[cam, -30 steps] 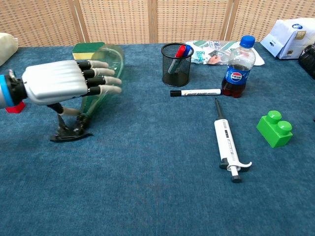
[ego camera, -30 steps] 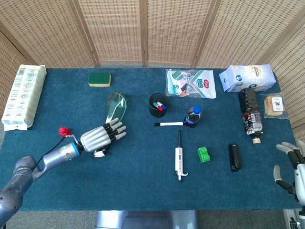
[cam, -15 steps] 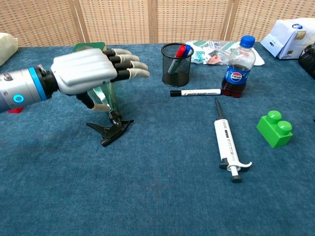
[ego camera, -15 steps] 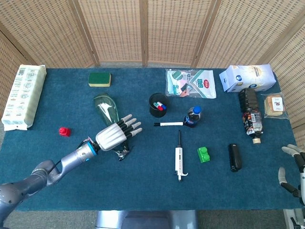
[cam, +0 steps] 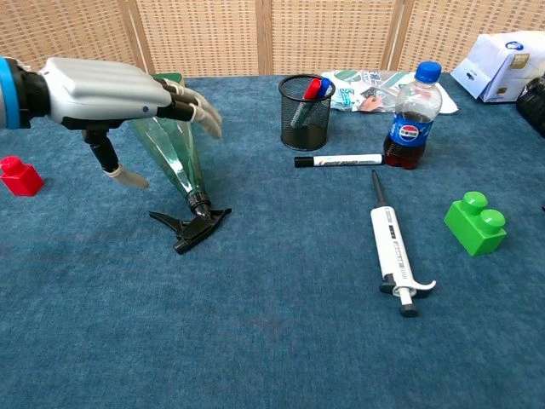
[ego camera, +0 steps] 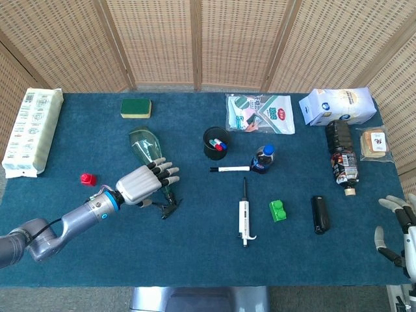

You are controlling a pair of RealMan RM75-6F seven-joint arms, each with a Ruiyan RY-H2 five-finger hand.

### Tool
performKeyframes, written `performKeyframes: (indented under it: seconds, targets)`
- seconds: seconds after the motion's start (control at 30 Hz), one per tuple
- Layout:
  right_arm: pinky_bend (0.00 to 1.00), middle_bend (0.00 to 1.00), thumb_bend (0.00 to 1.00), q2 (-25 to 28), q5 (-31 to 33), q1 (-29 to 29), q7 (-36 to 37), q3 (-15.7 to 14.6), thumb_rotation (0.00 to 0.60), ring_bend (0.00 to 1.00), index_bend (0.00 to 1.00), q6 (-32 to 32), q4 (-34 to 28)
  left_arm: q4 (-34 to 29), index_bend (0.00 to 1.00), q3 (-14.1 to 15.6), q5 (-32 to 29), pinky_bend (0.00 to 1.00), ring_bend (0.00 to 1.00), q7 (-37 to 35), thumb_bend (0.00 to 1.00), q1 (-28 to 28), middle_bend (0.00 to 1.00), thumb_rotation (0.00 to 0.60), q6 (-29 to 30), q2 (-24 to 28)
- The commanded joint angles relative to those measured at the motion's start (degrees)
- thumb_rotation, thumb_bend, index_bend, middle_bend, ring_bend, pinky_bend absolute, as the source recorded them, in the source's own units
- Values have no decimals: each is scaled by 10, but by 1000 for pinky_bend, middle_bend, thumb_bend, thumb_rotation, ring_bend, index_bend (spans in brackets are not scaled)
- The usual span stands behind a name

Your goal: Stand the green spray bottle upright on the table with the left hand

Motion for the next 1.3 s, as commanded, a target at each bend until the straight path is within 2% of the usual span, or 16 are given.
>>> performKeyframes:
  seconds: [0.03, 0.07, 0.13, 0.4, 0.97, 1.17, 1.3]
  targets:
    - [76, 233, 557, 1, 2, -3, 0, 0, 600, 23, 241, 3, -1, 6, 202, -7, -8, 153, 86, -1, 284, -8, 167, 600, -12, -8]
    - [76, 233, 557, 1, 2, -4, 1, -1, 600, 23, 240, 4, -1, 9, 218, -9, -9, 207, 100, -2, 284, -9, 182, 600, -14, -11]
    - [76, 233, 556, 1, 2, -4, 1, 0, 600, 23, 240, 5, -1, 21, 238, -13, -10, 250, 115, -5, 284, -11, 197, 600, -18, -22]
    - [76, 233, 557, 1, 6, -6, 1, 1, 600, 22, 239, 6, 0, 66, 229, -15, -8, 269, 119, -11, 285, -23, 194, 600, -42, -57]
    - [77, 234, 557, 0, 8, -10, -2, 2, 600, 23, 227, 10, -2, 139, 228, -3, -3, 264, 115, -27, 284, -35, 184, 600, -80, -98]
    - [76, 233, 556, 1, 8, -12, -3, 2, 600, 23, 226, 14, -4, 160, 231, -11, 5, 208, 89, -35, 285, -41, 177, 600, -68, -111]
    - [77, 234, 555, 3, 8, -15, -2, 3, 600, 23, 224, 17, -4, 178, 232, -2, 35, 183, 69, -13, 285, -52, 165, 600, -59, -110]
